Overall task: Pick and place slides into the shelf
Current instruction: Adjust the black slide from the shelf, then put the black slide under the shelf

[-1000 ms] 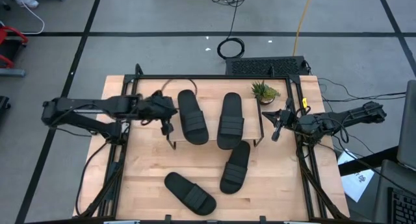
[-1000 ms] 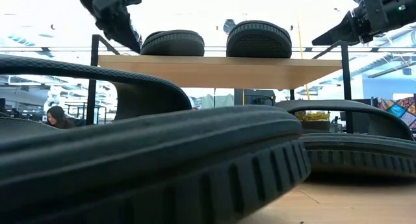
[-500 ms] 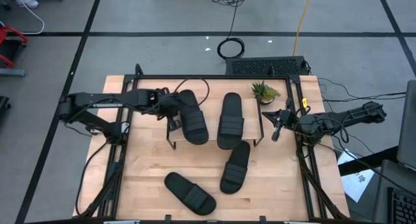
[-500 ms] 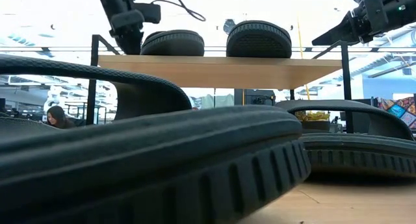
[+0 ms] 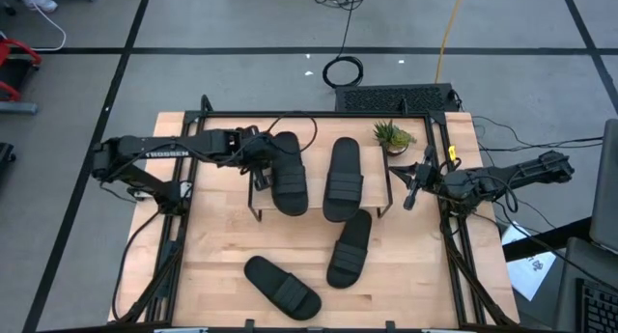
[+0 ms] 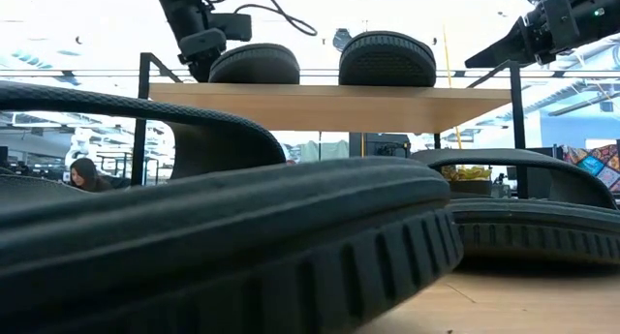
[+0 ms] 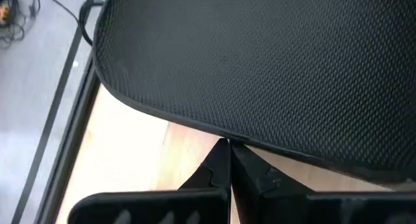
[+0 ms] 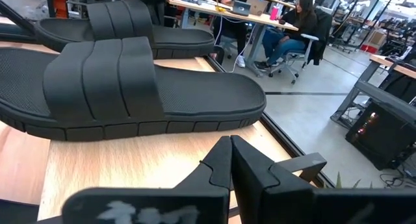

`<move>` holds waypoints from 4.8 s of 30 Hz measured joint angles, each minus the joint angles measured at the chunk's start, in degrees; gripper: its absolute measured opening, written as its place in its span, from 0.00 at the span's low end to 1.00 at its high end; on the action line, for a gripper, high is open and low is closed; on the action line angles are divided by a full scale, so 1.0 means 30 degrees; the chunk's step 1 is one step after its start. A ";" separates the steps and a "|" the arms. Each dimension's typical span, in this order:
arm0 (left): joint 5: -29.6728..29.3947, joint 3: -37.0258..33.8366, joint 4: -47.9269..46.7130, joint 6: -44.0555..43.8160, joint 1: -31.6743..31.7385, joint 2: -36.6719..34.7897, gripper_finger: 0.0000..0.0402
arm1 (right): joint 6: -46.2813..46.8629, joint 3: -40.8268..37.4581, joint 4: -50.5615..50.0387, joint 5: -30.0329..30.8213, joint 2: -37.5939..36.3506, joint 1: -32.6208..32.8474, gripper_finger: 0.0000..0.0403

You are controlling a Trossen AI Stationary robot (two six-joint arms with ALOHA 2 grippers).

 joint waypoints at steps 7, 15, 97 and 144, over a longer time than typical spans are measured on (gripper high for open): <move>0.0729 -0.0022 0.1324 0.0668 0.0014 0.0023 0.00 | -0.0006 0.0000 0.0000 0.0000 -0.0007 0.0000 0.00; -0.0556 -0.0030 0.0499 -0.0775 -0.0056 -0.0151 0.00 | 0.0018 0.0000 -0.0001 0.0000 0.0000 0.0000 0.00; -0.3744 -1.6677 1.8114 0.3142 -0.7780 -1.5395 0.00 | -0.3323 0.6630 0.1913 -0.9344 0.9543 -0.8211 0.00; -0.2033 -1.6670 1.9032 0.4579 -0.8721 -1.5388 0.01 | -0.0120 1.1953 0.0594 0.2990 2.3877 1.2745 0.00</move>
